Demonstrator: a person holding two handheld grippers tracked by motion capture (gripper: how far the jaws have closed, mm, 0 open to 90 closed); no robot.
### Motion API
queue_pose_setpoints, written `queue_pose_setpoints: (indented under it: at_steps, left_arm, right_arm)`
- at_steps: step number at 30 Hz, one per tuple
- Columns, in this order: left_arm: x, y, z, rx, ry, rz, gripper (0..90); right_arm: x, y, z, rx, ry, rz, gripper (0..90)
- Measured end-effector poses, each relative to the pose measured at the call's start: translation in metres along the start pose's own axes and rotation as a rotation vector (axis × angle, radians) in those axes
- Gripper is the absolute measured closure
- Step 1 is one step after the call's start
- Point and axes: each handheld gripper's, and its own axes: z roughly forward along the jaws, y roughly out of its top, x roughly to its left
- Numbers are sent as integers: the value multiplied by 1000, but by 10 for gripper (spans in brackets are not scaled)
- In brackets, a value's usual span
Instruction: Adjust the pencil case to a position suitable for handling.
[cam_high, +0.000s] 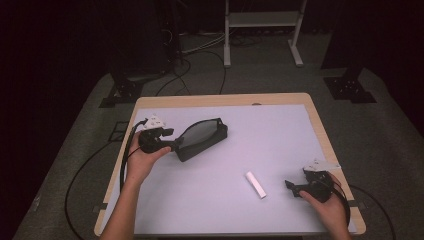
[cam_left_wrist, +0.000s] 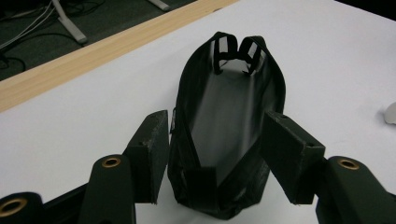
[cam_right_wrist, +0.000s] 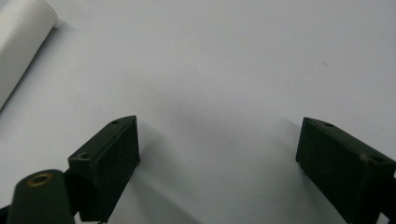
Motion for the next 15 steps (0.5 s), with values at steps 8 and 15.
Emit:
queue_pose_setpoints:
  at_steps: [8, 15]
  left_arm:
    - [6, 8, 11, -18, 1, 3, 420]
    - [15, 11, 21, -18, 1, 9, 421]
  right_arm:
    - [0, 0, 0, 0, -1, -1, 124]
    - [0, 0, 0, 0, 0, 0, 124]
